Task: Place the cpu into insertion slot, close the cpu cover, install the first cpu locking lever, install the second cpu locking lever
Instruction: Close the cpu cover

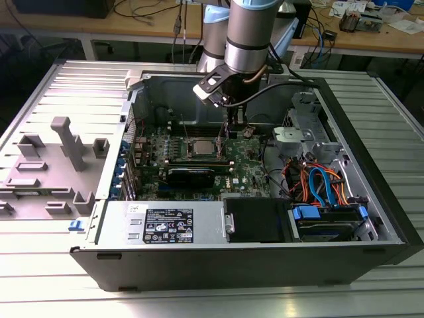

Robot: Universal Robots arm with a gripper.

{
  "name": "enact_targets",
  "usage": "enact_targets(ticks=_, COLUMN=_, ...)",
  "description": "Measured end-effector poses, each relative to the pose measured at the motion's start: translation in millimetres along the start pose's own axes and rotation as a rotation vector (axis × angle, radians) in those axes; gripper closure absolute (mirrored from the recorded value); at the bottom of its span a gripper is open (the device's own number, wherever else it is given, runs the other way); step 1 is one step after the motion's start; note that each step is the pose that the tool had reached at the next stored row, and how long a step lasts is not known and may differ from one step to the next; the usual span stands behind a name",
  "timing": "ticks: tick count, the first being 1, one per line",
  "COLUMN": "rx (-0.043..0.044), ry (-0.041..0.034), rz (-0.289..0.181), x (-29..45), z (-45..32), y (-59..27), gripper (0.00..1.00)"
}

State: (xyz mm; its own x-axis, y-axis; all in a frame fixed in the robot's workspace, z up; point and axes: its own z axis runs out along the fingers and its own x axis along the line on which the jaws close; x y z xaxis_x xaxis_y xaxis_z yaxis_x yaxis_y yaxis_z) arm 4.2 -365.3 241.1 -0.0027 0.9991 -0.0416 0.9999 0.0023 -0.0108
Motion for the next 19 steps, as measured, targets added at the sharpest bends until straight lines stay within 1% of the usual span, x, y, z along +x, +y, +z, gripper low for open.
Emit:
enact_targets(ticks=6, rx=-0.0001, ry=0.0002, rz=0.0, x=0.1, z=-0.1, y=-0.1, gripper=0.89)
enact_targets(ticks=11, rx=-0.0001, ry=0.0005, rz=0.0, x=-0.1, z=-4.6, y=-0.7, gripper=0.89)
enact_targets(ticks=19, rx=-0.0001, ry=0.0012, rz=0.0, x=-0.2, z=-4.2, y=-3.0, gripper=0.89)
